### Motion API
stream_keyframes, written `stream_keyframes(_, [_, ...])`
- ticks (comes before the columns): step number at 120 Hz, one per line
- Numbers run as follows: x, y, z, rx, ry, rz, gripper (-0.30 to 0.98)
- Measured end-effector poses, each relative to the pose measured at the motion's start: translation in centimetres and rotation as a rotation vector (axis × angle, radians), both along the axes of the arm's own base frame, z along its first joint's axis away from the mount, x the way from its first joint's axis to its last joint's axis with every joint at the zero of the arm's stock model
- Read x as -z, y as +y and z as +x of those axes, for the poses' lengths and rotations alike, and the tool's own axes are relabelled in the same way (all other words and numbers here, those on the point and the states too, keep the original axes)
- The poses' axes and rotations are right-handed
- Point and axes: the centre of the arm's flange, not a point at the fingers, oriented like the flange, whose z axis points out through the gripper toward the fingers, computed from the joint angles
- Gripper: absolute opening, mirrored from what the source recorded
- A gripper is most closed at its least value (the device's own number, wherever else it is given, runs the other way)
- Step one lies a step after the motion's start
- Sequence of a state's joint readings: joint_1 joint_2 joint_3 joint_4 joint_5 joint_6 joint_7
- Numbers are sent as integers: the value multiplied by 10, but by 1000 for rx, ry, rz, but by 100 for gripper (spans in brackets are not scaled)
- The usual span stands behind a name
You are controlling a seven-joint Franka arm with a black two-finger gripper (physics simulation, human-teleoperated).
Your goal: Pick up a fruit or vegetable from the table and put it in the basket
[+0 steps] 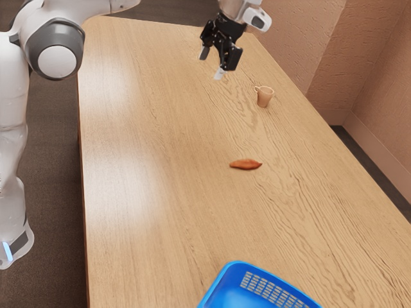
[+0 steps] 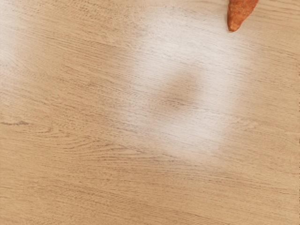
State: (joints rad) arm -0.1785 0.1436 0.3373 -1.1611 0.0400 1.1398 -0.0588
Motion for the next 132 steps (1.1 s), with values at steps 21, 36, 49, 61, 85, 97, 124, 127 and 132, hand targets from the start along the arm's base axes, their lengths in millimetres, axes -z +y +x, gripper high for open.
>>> stream_keyframes(21, [-7,1,12,-7,-96,19,69])
stream_keyframes(36, [-44,0,-2,-7,-200,24,69])
stream_keyframes(49, [-106,-6,-29,5,-350,28,69])
stream_keyframes(61, [-84,3,-7,-24,-317,47,69])
stream_keyframes(85, [21,13,65,-53,-178,25,69])
stream_keyframes(97, [39,14,78,-59,-178,-2,69])
stream_keyframes(124, [97,8,99,-51,-147,-15,69])
stream_keyframes(127, [102,5,100,-45,-148,-19,69])
stream_keyframes(132, [114,1,101,-38,-148,-24,69])
